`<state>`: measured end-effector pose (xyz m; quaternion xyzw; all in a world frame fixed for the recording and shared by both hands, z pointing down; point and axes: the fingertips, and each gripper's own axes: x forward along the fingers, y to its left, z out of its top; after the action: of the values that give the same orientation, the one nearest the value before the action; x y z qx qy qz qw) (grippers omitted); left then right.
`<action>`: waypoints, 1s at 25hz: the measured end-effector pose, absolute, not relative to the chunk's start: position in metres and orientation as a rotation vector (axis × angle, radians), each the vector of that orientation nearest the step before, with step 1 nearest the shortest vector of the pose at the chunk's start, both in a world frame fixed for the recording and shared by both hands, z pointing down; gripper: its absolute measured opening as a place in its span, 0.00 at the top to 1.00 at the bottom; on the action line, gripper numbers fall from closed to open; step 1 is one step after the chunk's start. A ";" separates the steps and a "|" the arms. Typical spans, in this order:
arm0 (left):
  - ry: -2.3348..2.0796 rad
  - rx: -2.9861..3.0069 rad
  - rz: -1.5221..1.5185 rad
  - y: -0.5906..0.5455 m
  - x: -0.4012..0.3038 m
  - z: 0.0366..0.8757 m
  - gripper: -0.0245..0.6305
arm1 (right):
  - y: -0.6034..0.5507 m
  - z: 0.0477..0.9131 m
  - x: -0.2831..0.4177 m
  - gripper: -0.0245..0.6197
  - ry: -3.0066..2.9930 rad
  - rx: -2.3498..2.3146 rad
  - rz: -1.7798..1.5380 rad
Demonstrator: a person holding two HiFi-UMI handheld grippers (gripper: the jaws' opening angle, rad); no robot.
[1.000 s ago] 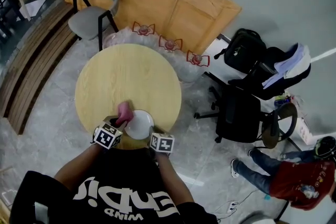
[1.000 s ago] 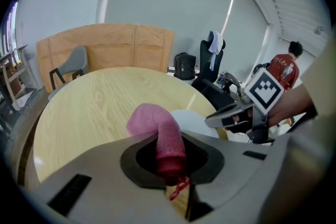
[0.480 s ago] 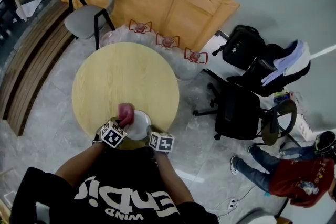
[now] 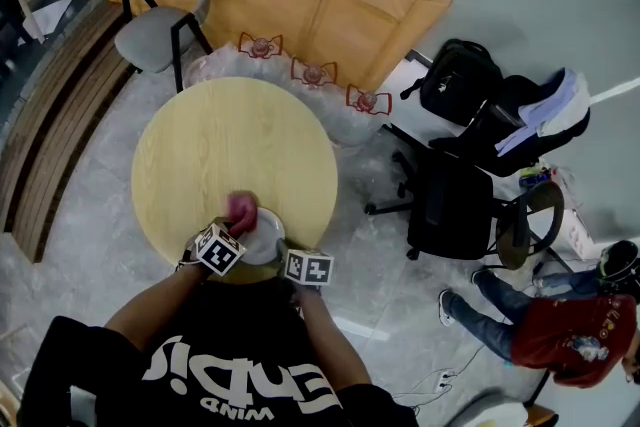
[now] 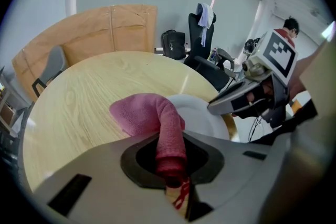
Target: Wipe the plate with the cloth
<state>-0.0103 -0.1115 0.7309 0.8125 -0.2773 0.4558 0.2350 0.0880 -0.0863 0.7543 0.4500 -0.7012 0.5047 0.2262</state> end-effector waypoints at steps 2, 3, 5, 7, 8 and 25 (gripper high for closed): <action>-0.756 2.220 1.252 -0.112 -0.006 0.732 0.88 | -0.086 0.755 0.089 0.86 -1.932 1.248 1.385; -0.757 2.214 1.250 -0.112 -0.004 0.733 0.88 | -0.086 0.755 0.088 0.86 -1.933 1.252 1.382; -0.761 2.196 1.237 -0.113 -0.001 0.736 0.88 | -0.087 0.757 0.088 0.86 -1.936 1.257 1.378; -0.766 2.176 1.216 -0.115 0.000 0.737 0.88 | -0.086 0.757 0.088 0.86 -1.938 1.257 1.377; -0.768 2.166 1.206 -0.115 0.001 0.737 0.88 | -0.086 0.757 0.088 0.86 -1.938 1.257 1.377; -0.714 2.086 1.121 -0.111 0.027 0.744 0.88 | -0.087 0.756 0.088 0.86 -1.943 1.327 1.400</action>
<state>0.0272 -0.1107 0.7437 0.7969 -0.2726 0.4281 0.3278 0.0882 -0.0869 0.7564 0.4748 -0.6953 0.5009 0.2005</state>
